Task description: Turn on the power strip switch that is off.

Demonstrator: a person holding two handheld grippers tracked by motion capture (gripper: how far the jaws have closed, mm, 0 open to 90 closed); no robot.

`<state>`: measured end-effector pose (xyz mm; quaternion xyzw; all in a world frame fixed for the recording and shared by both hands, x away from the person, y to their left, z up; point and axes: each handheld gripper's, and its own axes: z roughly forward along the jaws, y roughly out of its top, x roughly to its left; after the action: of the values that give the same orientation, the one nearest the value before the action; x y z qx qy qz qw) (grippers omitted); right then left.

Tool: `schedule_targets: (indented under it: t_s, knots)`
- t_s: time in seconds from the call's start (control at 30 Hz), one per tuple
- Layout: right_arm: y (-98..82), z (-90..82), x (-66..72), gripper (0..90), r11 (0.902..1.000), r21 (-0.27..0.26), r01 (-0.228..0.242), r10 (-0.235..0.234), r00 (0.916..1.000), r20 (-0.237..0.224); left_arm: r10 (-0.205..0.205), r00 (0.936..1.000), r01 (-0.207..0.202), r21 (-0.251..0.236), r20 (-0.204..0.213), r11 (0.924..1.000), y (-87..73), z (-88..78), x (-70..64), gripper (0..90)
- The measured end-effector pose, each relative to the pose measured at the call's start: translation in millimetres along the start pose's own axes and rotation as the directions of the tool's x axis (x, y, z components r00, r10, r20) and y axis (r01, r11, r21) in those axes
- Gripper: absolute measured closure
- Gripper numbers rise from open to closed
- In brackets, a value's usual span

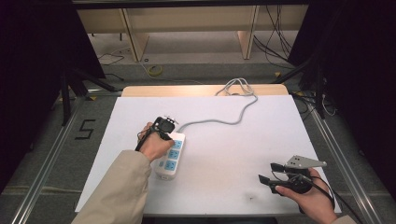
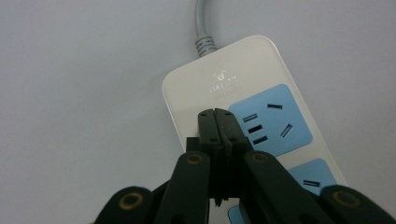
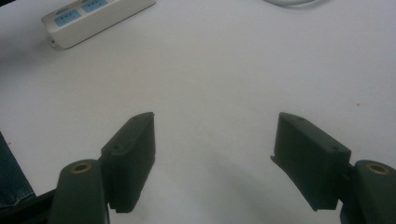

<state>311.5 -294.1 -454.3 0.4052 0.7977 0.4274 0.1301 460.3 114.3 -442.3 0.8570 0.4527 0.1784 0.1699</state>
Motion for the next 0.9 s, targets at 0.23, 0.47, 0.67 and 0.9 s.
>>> schedule_targets:
  t_s: [0.23,0.47,0.67,0.9]
  knots:
    - [-0.1,-0.4,0.1,29.8,1.0,-0.004,0.002,-0.002,1.0,0.0,0.006,1.0,-0.006,-0.005,0.007,1.0,-0.4,0.1,0.8,90.0]
    - [-0.3,-0.2,-0.3,30.0,1.0,0.002,0.003,-0.003,1.0,0.001,0.004,0.9999,-0.004,-0.009,0.013,0.9999,-0.6,0.2,1.6,90.0]
    - [-0.3,0.1,-0.1,30.0,1.0,0.002,0.001,-0.001,1.0,0.001,0.001,0.9998,0.0,-0.017,0.019,0.9998,-1.0,-0.8,3.1,89.9]
    - [-0.2,-0.2,-0.2,30.0,1.0,0.001,0.002,-0.002,1.0,0.001,-0.005,0.9997,0.006,-0.028,0.024,0.9996,-2.1,-0.8,3.9,89.8]
